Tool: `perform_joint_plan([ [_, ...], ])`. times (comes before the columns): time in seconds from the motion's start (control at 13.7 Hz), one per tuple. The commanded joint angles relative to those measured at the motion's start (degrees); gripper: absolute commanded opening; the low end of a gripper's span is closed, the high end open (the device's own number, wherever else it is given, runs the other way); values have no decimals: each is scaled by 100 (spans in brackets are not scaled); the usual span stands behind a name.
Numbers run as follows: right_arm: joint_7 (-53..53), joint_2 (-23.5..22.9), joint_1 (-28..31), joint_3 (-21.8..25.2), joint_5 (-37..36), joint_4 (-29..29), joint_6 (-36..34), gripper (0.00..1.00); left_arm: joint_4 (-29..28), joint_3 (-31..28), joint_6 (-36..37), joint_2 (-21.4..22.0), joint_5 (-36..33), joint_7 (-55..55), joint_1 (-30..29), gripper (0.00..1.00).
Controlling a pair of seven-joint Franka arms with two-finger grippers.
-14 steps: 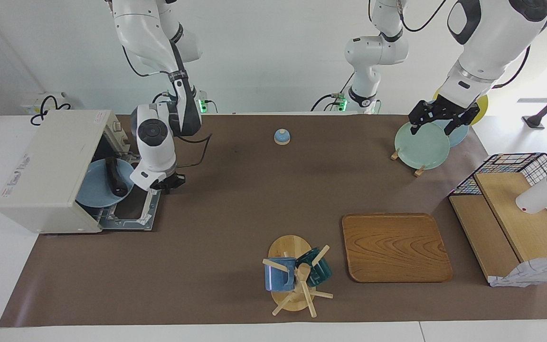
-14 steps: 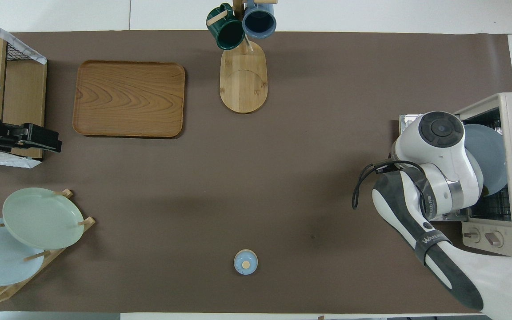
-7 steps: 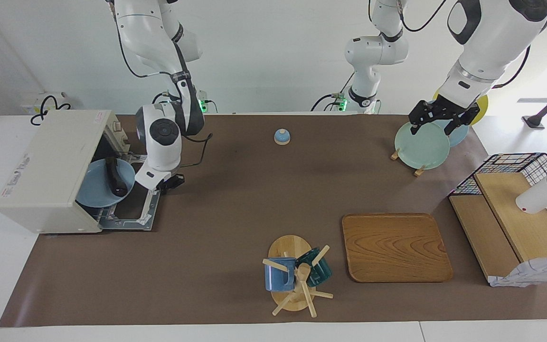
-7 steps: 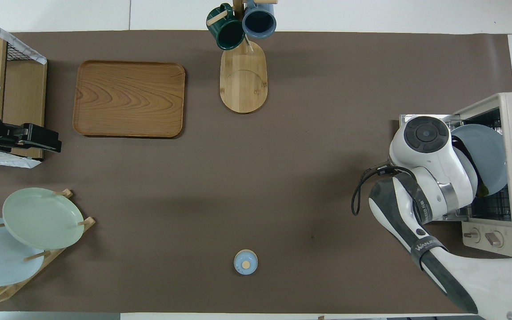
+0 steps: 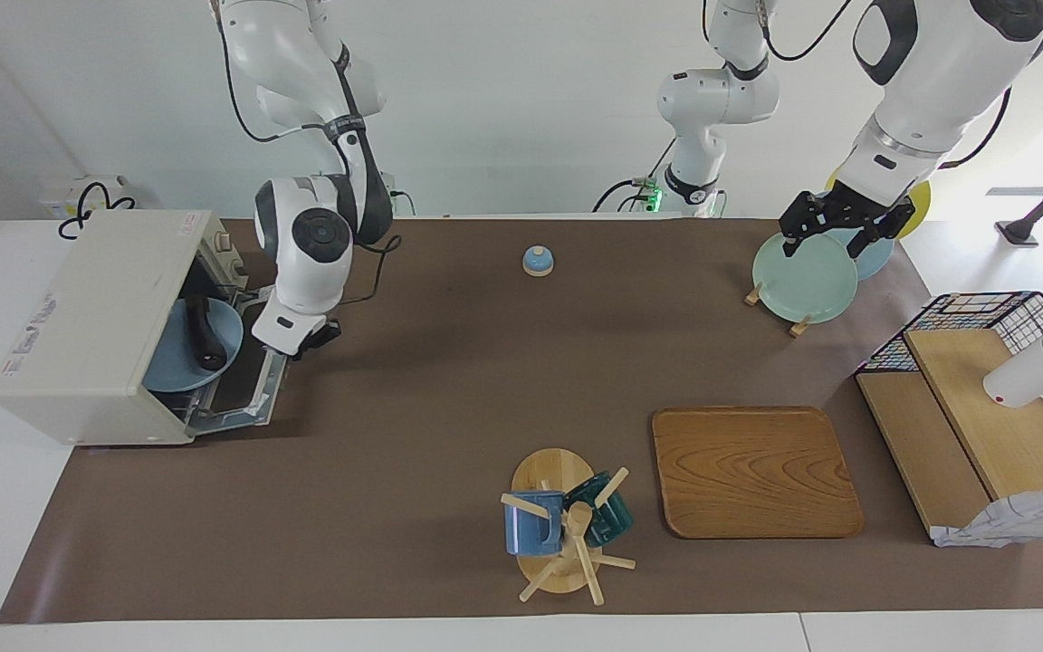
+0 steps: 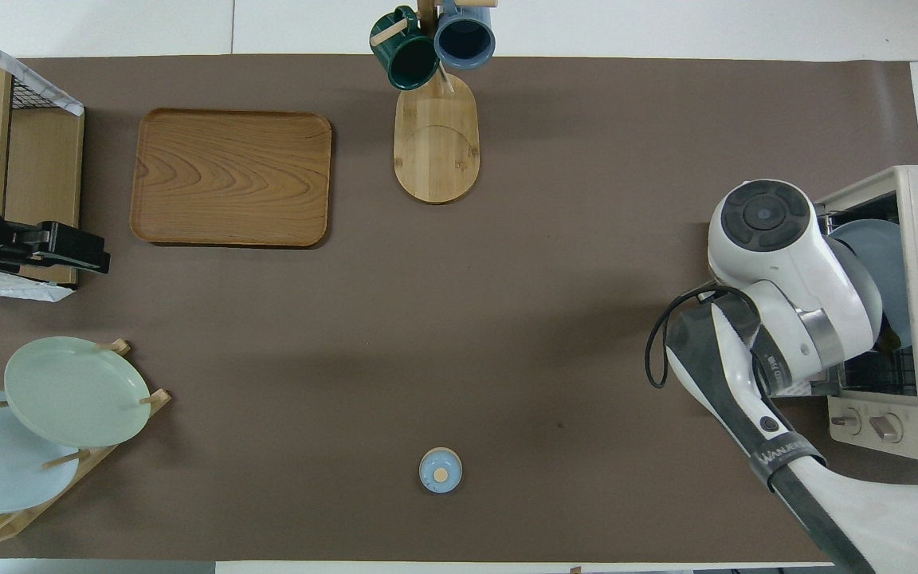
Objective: Put eggplant into oven
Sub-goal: 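Push the oven door shut with the right gripper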
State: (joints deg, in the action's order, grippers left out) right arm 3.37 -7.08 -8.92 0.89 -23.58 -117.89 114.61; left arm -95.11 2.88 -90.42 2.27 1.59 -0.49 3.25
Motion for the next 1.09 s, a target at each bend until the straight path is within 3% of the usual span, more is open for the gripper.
perform_joint_plan([
  [0.0,909,110,653,148,-165,344,-165,0,-7,46,-10,36,-80,5,-62,100],
  [0.15,1226,172,821,148,-42,608,-596,0,-7,46,-10,36,-80,5,-71,100],
  [0.51,1719,330,1225,157,46,618,-694,0,2,46,-10,36,-80,5,-62,100],
  [0.8,1772,584,1261,166,503,670,-1001,0,-7,46,-10,36,-80,5,-71,100],
  [1.02,1790,822,1279,192,1301,959,-1405,0,-7,46,-10,36,-80,5,-71,100],
])
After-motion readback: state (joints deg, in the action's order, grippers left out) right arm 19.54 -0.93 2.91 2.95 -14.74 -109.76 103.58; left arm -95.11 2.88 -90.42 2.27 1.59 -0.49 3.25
